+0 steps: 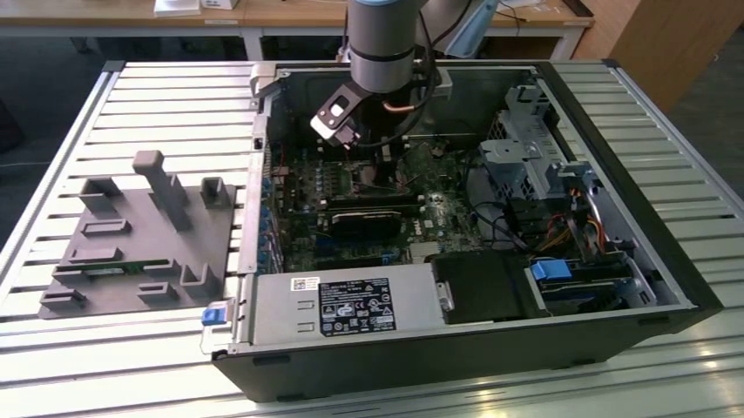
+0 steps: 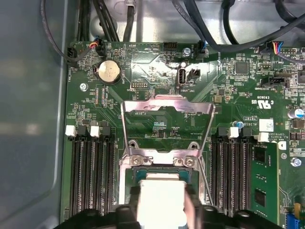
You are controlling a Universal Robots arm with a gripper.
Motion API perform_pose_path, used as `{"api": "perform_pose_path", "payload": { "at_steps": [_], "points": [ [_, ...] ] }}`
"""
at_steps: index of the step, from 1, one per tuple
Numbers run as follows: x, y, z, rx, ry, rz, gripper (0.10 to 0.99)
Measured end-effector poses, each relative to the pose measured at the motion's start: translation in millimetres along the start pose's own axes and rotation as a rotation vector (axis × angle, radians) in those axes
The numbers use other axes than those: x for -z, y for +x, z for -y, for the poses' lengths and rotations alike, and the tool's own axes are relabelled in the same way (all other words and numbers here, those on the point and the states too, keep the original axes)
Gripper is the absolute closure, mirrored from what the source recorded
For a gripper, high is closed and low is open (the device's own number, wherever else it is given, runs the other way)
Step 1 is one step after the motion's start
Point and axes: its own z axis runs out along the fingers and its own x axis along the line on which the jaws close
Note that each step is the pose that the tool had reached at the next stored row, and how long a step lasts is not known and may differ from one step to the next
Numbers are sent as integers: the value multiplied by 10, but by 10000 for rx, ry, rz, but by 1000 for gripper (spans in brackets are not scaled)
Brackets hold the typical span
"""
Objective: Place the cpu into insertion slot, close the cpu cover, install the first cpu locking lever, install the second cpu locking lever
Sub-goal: 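Place the cpu into insertion slot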
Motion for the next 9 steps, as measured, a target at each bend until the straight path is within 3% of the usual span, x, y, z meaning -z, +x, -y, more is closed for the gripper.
{"api": "perform_pose_path", "payload": {
  "at_steps": [2, 3, 6, 7, 9],
  "points": [
    [5, 1, -1, 0, -2, 5, 671],
    [8, 0, 0, 0, 0, 8, 671],
    [16, 0, -1, 0, 4, 15, 843],
    [20, 0, -1, -1, 6, 16, 843],
    [25, 1, -2, -1, 6, 17, 961]
  ]
}}
